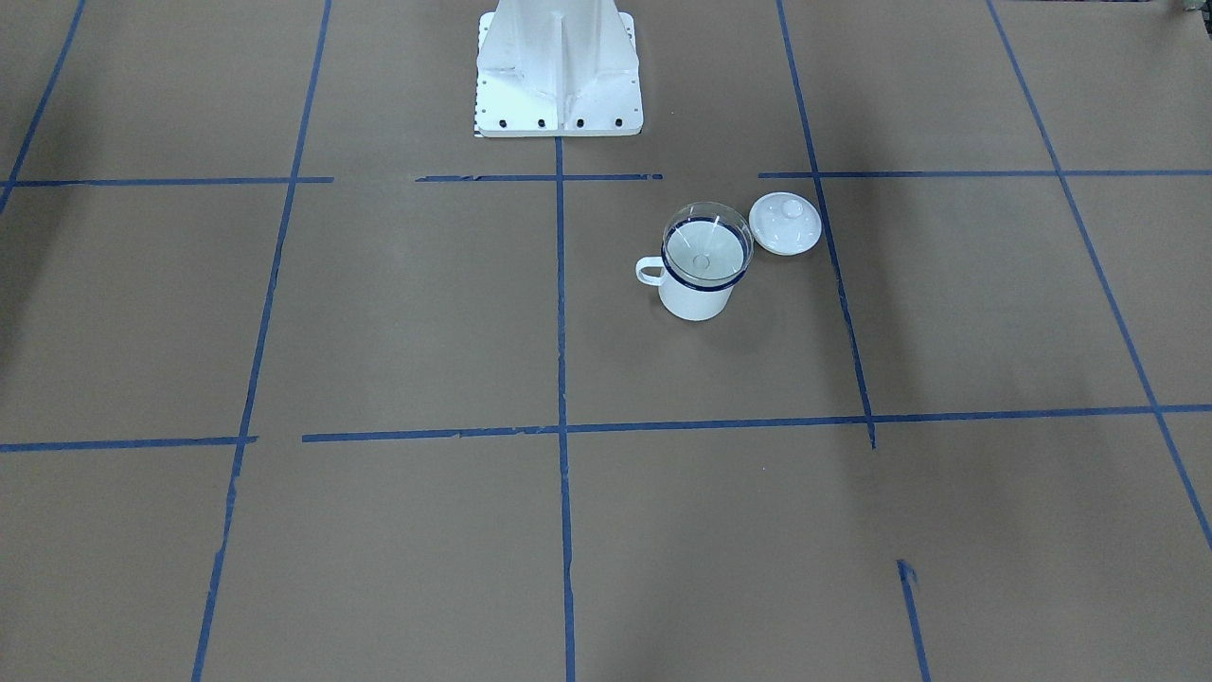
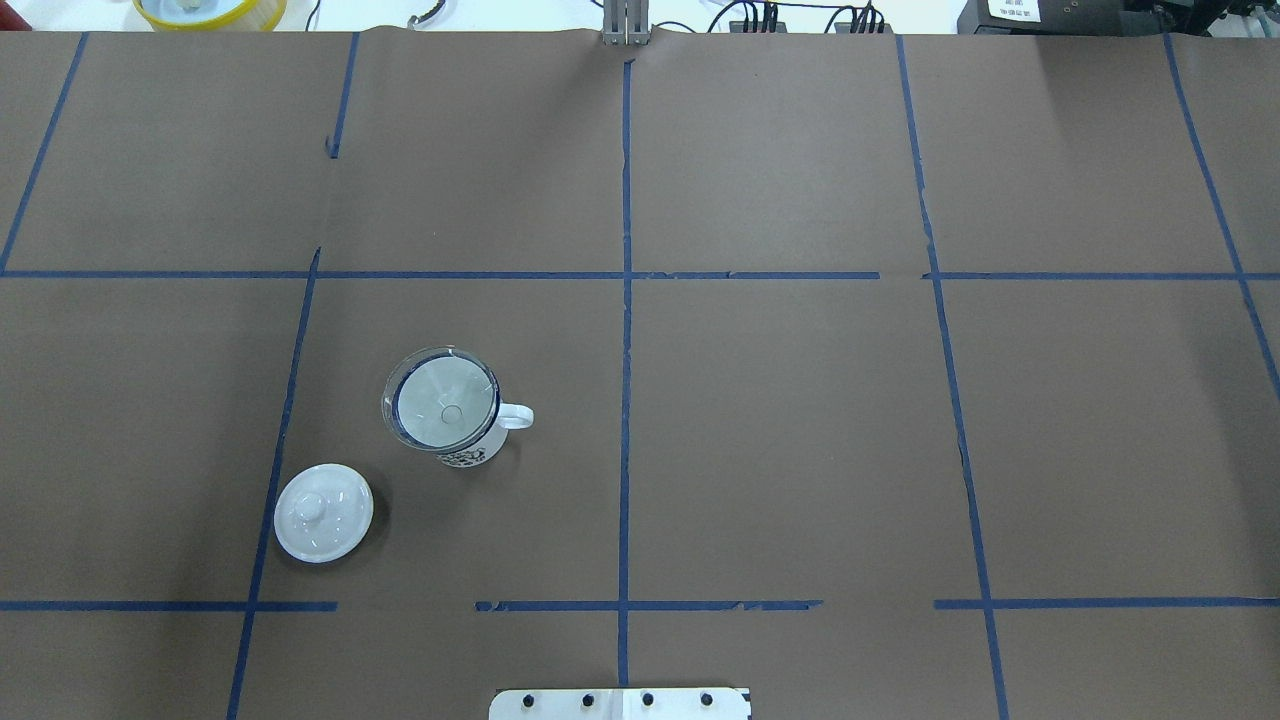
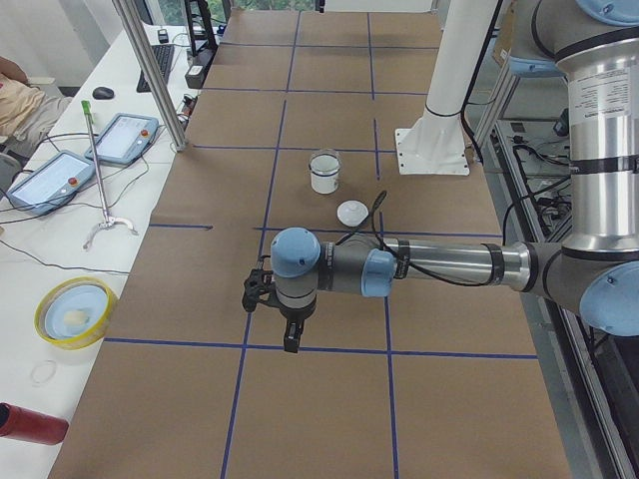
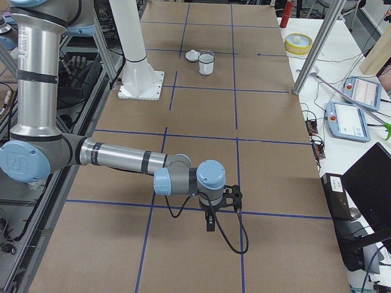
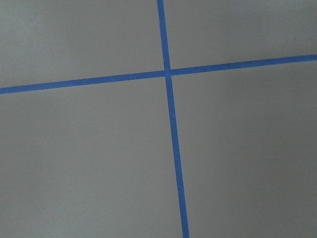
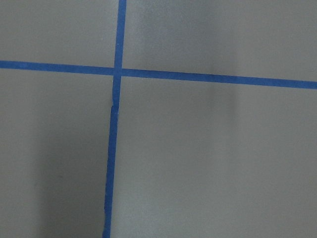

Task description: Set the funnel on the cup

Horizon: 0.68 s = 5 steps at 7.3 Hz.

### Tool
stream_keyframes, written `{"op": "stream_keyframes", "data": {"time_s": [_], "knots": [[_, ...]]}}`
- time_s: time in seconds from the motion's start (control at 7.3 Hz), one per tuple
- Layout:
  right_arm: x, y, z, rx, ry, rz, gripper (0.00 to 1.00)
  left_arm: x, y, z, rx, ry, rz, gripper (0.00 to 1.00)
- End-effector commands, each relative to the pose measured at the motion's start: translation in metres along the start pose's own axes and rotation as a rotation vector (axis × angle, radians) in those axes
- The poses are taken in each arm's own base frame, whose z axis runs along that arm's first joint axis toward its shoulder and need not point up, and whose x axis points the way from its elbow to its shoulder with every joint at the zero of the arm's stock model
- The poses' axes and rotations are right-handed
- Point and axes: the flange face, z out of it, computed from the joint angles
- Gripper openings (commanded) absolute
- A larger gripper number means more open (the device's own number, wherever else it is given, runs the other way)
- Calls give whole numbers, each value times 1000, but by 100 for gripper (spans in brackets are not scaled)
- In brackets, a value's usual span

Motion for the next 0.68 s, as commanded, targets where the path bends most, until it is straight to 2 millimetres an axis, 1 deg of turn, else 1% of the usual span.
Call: {"op": "stream_keyframes", "data": {"time_s": [0.0, 0.14, 0.27, 0.41, 0.55], "knots": [[0, 0, 0, 0, 0, 0, 100, -37, 14, -16, 34, -9, 15, 100], [0, 0, 0, 0, 0, 0, 100, -39, 14, -18, 38, -8, -17, 100], [0, 0, 0, 0, 0, 0, 100, -39, 15, -15, 39, -7, -124, 100], [0, 0, 0, 0, 0, 0, 100, -37, 11, -17, 46, -7, -230, 100], [0, 0, 0, 0, 0, 0, 100, -35, 11, -19, 50, -13, -243, 100]]}}
